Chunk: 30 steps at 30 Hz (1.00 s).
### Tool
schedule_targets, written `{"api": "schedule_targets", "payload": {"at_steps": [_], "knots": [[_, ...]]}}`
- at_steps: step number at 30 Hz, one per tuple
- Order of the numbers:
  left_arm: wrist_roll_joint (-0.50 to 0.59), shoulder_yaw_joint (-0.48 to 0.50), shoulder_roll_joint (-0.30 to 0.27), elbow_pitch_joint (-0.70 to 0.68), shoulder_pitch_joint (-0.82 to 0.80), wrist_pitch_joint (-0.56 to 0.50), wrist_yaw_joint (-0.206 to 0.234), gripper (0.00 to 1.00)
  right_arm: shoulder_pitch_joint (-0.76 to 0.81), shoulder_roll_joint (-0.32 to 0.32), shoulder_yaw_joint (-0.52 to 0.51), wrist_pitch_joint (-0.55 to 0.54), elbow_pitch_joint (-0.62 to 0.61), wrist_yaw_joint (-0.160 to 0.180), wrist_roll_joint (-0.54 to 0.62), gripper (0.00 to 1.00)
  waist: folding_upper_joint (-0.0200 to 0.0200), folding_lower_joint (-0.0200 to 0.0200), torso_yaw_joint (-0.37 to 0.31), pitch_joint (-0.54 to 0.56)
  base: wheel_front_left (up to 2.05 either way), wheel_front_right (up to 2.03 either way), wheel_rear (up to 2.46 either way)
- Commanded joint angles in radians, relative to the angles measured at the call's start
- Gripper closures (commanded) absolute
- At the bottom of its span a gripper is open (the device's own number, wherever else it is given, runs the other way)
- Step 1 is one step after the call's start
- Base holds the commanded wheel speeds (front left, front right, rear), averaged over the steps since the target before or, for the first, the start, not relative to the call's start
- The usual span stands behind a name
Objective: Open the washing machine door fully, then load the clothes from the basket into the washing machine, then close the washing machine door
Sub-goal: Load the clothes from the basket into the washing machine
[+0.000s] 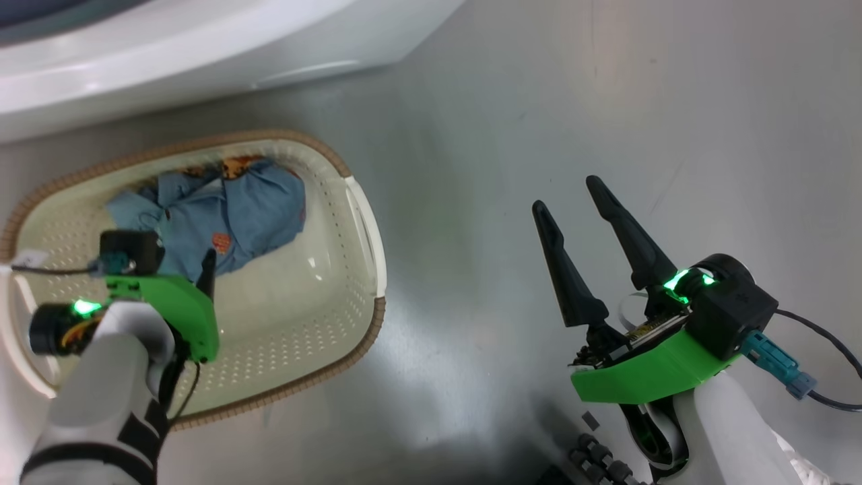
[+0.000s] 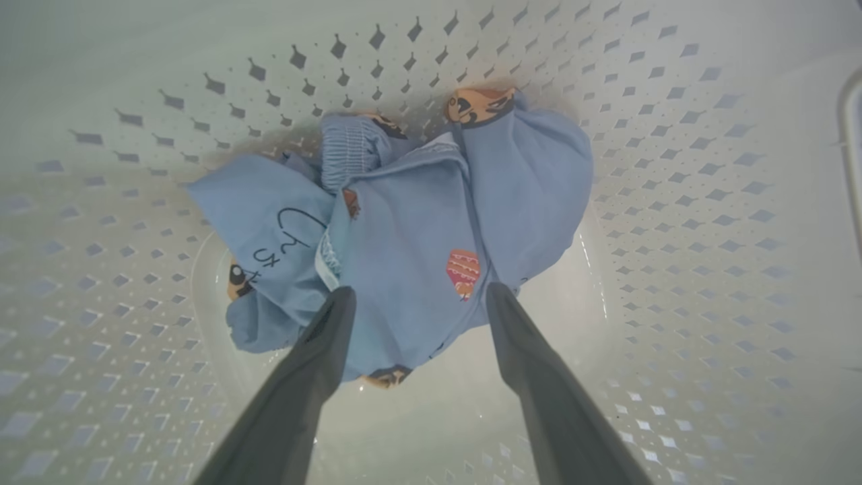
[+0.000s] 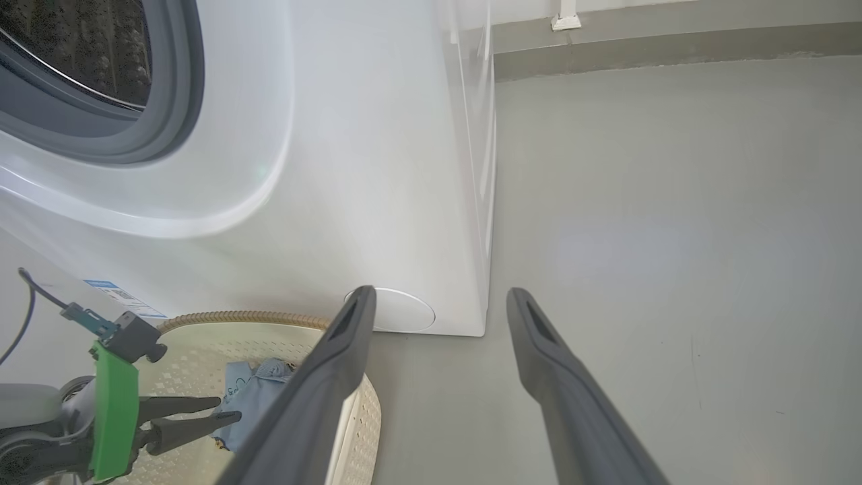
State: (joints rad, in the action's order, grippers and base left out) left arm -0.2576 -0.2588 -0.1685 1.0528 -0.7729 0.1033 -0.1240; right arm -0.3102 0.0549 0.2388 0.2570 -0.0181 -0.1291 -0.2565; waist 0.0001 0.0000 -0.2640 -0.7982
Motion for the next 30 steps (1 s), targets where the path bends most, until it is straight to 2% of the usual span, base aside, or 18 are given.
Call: {"api": "schedule_targets", "payload": {"at_steps": [1,16,23,30], "knots": [[0.011,0.009,-0.031,0.01,-0.011,0.015,-0.003,0.0,0.021,-0.005,0.016,0.005,-0.029,-0.002,-0.003,0.0,-0.0001,0.0,-0.003,-0.035,0.0,0.0,0.0],[0.023,-0.047,-0.07,0.148,-0.155,0.058,-0.006,0.0,0.028,-0.005,0.027,0.005,-0.082,-0.002,-0.019,0.0,-0.0001,0.0,-0.027,-0.124,0.0,0.0,0.0],[0.02,-0.052,-0.088,0.187,-0.212,0.056,0.012,0.0,0.026,-0.005,0.025,0.005,-0.097,-0.002,-0.025,0.0,-0.0001,0.0,-0.036,-0.165,0.0,0.0,0.0],[0.03,-0.073,-0.072,0.21,-0.26,0.031,0.046,0.0,0.02,-0.005,0.021,0.005,-0.107,-0.002,-0.026,0.0,-0.0001,0.0,-0.035,-0.191,0.0,0.0,0.0]]}}
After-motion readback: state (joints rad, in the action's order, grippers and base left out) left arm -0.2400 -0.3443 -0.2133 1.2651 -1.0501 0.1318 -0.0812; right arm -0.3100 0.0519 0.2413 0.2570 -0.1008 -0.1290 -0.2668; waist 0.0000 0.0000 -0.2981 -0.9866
